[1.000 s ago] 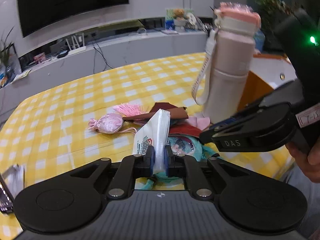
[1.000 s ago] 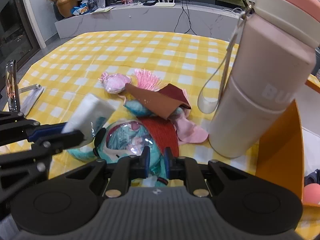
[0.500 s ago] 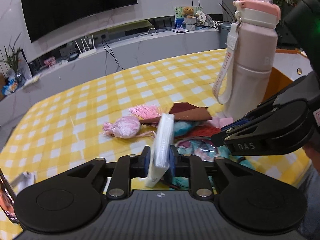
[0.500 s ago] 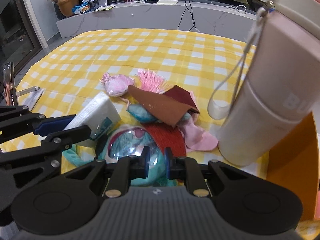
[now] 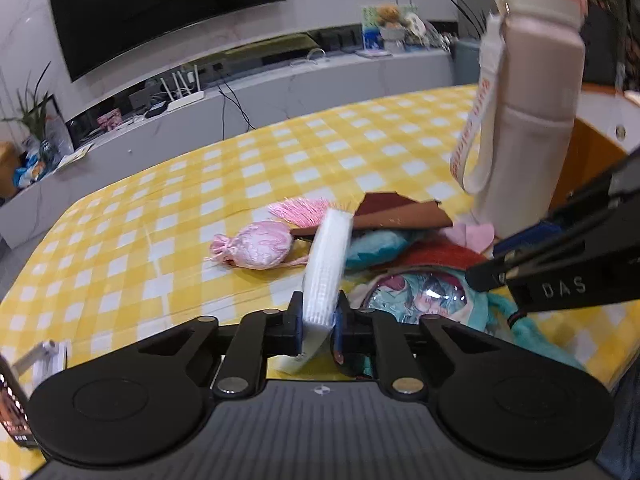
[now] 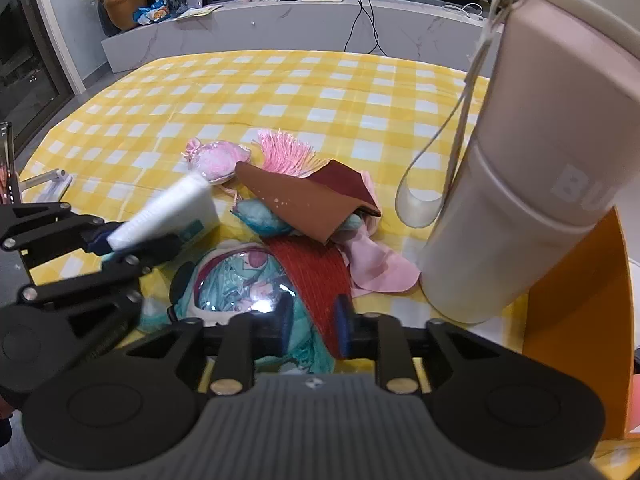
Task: Organize soft objects
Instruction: 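Grasp the teal plush bag strap with the right gripper while left holds tissue pack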
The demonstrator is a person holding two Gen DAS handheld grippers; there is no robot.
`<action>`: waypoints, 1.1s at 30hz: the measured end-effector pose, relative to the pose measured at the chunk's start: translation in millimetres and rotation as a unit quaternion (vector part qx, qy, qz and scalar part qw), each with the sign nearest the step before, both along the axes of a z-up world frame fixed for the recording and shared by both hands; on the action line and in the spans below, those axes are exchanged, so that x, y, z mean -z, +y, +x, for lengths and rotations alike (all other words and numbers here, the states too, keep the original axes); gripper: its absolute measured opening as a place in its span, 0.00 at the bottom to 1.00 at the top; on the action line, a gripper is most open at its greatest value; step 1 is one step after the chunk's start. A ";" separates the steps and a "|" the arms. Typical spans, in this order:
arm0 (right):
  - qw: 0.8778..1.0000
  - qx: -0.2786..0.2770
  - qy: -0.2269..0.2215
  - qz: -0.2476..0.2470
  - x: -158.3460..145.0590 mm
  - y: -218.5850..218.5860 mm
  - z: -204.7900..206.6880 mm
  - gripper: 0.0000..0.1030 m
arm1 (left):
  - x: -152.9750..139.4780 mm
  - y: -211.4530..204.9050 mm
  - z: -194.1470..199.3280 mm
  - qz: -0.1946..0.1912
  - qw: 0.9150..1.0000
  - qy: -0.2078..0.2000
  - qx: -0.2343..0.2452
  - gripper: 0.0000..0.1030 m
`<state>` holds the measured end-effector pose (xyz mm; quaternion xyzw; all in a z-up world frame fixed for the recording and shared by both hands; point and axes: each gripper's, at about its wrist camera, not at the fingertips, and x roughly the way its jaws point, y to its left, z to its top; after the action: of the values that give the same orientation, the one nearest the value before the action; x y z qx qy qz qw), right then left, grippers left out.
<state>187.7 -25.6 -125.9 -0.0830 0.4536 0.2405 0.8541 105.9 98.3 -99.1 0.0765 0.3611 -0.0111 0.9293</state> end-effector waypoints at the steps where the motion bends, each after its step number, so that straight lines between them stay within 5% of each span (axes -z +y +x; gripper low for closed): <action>1: 1.000 -0.001 -0.001 0.002 -0.4 -1.8 -1.4 0.31 | -3.8 3.1 -3.8 -0.008 1.000 -0.003 -0.005 0.14; 5: 1.000 -0.016 -0.005 0.019 -2.1 -6.4 -12.9 0.39 | -10.0 14.9 -15.2 -0.041 0.999 0.006 -0.018 0.14; 10: 0.999 -0.046 -0.011 0.023 3.3 0.5 -31.2 0.66 | -5.0 19.0 -26.0 -0.048 0.998 0.012 -0.032 0.13; 18: 0.996 -0.084 -0.036 -0.017 15.2 21.0 -48.2 0.70 | -4.9 16.5 -29.2 -0.050 0.998 0.010 -0.029 0.13; 29: 0.976 -0.173 -0.100 -0.083 32.5 53.3 -46.5 0.71 | -5.4 20.3 -29.0 -0.062 0.998 0.010 -0.032 0.13; 33: 0.966 -0.198 -0.121 -0.113 44.2 61.5 -51.8 0.60 | -4.8 19.2 -29.2 -0.063 0.998 0.009 -0.029 0.13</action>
<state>135.9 35.9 -170.0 -0.2952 0.3456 0.3401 0.8233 76.8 117.5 -94.3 0.0075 0.3703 -0.0077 0.9289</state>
